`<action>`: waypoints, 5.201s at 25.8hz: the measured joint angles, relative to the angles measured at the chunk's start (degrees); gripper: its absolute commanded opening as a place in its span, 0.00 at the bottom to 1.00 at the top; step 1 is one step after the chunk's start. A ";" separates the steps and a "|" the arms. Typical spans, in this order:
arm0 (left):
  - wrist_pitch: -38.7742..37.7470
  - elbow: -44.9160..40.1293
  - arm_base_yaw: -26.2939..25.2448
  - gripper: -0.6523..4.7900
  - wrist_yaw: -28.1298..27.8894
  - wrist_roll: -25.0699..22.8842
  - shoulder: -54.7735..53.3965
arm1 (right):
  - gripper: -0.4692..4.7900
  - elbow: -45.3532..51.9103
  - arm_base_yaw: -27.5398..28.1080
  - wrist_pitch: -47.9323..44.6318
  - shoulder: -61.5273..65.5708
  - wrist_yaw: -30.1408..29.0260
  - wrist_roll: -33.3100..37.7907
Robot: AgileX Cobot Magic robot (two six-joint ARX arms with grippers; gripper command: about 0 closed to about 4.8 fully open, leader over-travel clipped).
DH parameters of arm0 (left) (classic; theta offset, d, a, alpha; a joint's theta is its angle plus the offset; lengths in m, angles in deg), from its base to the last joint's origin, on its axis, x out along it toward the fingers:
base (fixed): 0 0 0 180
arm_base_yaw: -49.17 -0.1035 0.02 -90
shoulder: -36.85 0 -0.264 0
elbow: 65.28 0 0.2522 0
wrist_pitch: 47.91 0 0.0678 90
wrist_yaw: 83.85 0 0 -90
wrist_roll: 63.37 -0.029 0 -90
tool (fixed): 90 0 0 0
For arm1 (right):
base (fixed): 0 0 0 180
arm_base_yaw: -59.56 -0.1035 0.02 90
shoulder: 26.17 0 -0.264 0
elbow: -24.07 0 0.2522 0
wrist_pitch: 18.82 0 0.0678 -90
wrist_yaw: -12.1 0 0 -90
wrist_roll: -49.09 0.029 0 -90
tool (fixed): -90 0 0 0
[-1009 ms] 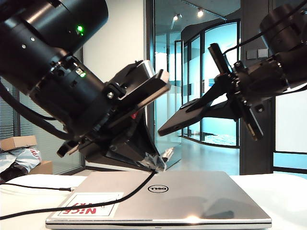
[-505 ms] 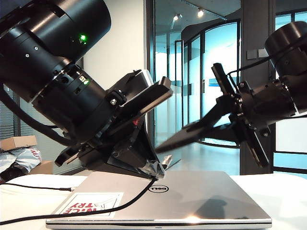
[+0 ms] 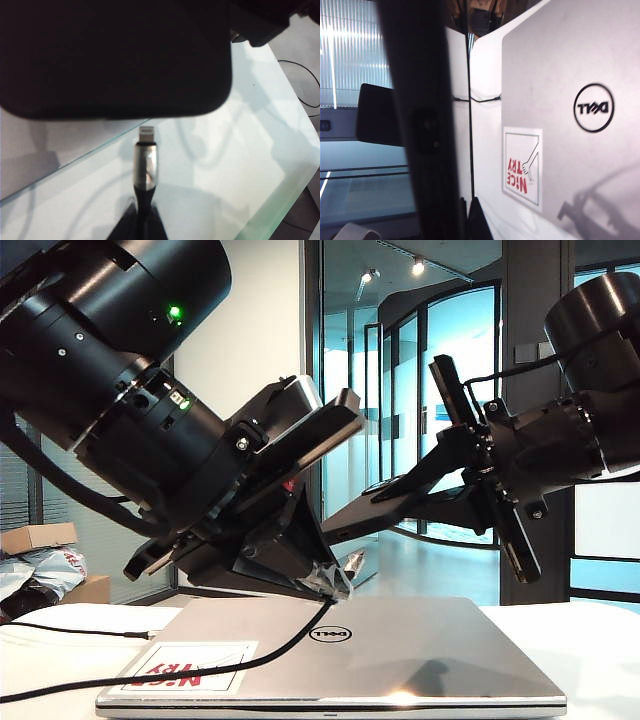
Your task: Pick up the charging cable and the phone, plug the charging cable into the charging port on the phone, and finally place them back on the table.
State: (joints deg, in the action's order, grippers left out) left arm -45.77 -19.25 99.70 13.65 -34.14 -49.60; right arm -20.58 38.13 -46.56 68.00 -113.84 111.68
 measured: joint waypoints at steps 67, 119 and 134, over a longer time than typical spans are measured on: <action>3.13 0.00 -3.91 0.11 -0.04 -8.94 0.00 | 0.08 -0.11 2.95 -3.65 -0.55 -1.99 -5.22; 2.73 -0.02 -3.58 0.11 0.02 -9.29 -0.02 | 0.08 -0.13 0.28 -4.59 0.83 -1.40 -8.63; 3.65 -0.11 -3.58 0.11 0.24 -9.22 -0.11 | 0.08 -0.13 -0.09 -2.99 0.79 0.31 -4.66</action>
State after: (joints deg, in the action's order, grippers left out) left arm -42.12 -19.35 96.11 13.89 -43.36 -49.71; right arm -20.71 38.04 -49.55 68.79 -113.54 107.02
